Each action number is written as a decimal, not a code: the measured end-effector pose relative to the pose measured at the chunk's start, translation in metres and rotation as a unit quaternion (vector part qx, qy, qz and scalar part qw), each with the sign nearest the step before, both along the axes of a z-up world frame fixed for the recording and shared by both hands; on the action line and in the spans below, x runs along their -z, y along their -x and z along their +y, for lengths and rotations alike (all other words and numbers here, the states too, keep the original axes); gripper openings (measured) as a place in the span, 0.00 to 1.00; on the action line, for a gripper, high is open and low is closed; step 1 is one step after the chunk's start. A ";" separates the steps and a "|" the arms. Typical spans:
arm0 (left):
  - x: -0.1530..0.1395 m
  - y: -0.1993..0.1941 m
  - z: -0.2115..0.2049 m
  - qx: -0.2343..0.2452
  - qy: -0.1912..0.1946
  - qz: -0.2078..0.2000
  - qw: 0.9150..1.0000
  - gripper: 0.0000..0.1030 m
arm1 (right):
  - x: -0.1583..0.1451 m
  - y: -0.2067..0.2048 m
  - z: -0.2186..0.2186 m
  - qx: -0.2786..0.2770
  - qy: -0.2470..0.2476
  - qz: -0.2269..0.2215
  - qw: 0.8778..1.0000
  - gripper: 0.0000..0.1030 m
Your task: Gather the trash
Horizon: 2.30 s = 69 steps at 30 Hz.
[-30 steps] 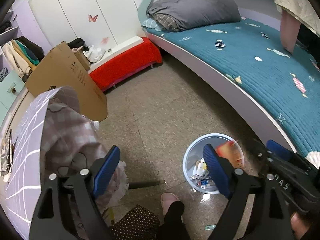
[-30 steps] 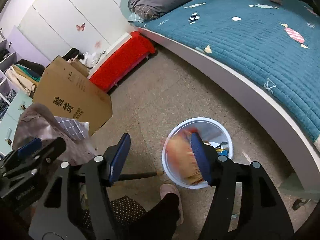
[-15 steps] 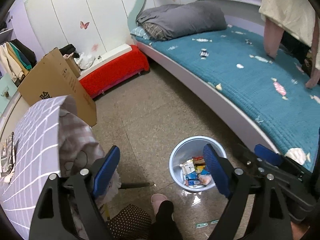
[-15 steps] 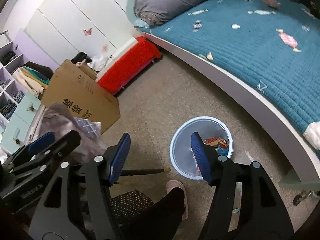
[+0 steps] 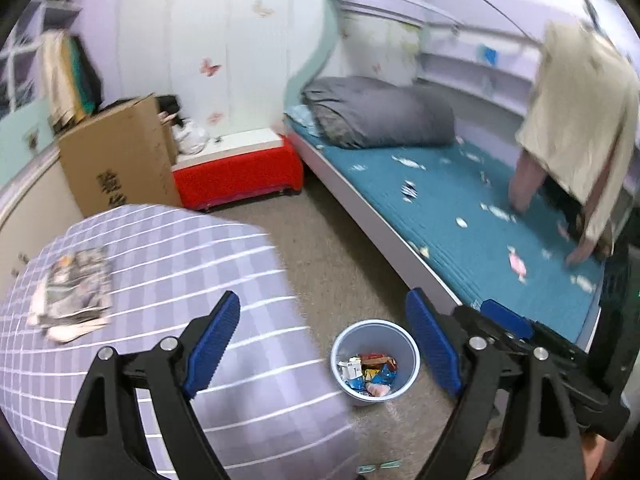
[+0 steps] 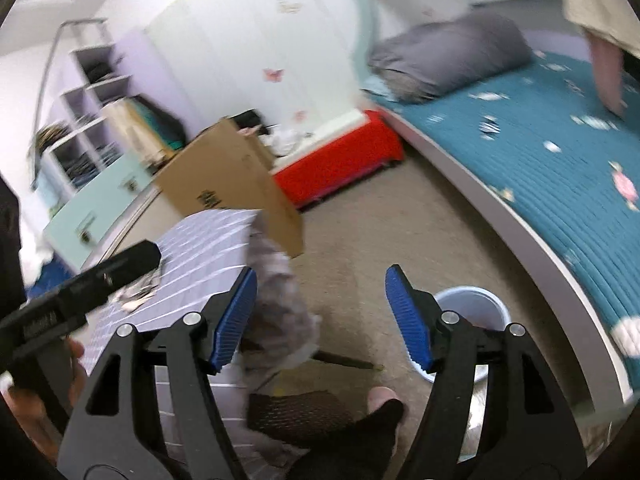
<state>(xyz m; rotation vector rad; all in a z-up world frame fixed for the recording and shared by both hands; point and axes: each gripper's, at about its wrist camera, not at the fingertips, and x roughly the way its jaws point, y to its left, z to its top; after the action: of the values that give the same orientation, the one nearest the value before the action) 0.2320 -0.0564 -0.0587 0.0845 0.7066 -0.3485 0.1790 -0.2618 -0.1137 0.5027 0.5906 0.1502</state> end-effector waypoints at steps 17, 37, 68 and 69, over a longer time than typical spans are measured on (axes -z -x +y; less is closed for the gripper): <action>0.024 -0.056 0.295 -0.214 0.134 0.052 0.966 0.81 | -0.026 -0.101 0.216 -0.151 0.074 0.024 0.985 0.65; 0.061 -0.122 0.258 -0.094 0.193 0.129 0.968 0.06 | -0.009 -0.086 0.153 -0.106 0.026 0.022 0.994 0.65; 0.467 0.012 -0.165 0.009 -0.080 0.419 0.904 0.04 | 0.474 0.132 -0.120 0.345 -0.328 0.396 0.785 0.66; 0.481 0.011 -0.160 -0.011 -0.068 0.442 0.894 0.04 | 0.495 0.143 -0.117 0.365 -0.358 0.401 0.760 0.66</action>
<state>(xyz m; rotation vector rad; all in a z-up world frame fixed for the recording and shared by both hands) 0.2211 -0.2162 -0.5395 0.0465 1.6380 -0.3068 0.0360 -0.3790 -0.6084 1.5572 1.1315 -0.6616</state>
